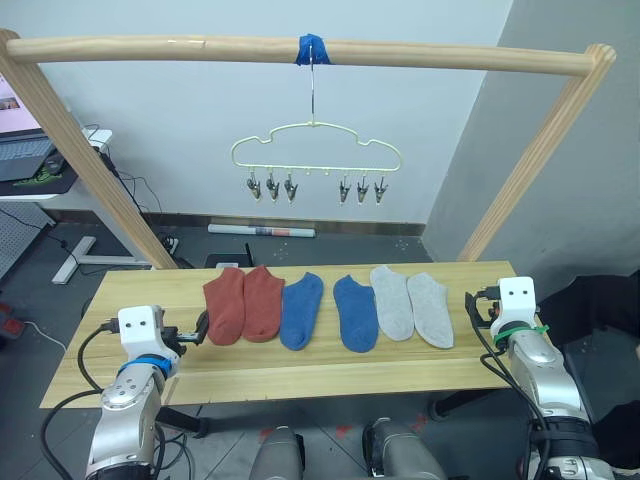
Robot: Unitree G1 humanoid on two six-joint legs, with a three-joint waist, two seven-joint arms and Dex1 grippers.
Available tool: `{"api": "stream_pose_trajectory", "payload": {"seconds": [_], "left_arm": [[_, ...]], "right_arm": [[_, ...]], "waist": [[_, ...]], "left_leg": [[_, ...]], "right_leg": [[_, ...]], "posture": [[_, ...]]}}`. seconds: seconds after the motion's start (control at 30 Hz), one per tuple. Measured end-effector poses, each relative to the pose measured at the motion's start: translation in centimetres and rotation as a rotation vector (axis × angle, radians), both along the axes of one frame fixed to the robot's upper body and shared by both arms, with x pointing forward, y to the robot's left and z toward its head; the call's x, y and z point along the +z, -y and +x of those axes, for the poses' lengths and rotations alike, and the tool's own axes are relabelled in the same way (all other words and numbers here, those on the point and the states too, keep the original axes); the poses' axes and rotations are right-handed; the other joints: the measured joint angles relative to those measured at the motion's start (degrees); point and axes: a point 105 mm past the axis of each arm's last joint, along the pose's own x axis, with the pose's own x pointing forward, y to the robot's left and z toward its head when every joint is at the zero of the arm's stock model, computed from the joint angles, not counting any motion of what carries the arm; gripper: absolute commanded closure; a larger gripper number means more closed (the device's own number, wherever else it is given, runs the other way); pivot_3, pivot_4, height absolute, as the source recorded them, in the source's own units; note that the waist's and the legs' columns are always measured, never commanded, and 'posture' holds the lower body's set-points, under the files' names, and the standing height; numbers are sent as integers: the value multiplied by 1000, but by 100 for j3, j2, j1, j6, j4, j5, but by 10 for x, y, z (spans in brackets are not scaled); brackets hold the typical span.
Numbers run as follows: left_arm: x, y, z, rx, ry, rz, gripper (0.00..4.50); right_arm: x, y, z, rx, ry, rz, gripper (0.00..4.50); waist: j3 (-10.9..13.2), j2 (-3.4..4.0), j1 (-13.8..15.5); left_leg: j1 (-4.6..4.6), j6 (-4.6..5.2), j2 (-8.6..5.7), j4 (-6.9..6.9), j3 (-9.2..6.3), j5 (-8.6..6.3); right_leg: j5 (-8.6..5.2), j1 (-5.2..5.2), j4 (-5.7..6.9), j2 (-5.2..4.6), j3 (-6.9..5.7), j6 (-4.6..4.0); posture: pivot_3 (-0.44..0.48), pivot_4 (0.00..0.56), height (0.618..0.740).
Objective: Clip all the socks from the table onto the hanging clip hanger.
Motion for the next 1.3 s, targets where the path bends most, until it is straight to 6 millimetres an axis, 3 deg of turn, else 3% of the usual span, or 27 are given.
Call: {"api": "stream_pose_trajectory", "payload": {"seconds": [0.83,1.3], "left_arm": [[4,-7,-3,29,12,-10,46],[20,-6,6,-7,77,-22,46]], "right_arm": [[6,3,3,27,6,-18,0],[13,0,3,56,31,-46,0]], "waist": [[0,0,1],[0,0,-2]], "left_leg": [[5,0,0,2,0,0],[5,0,0,3,0,0]], "right_leg": [[0,4,2,0,1,0],[0,5,3,0,0,0]], "posture": [[101,133,740],[80,130,740]]}}
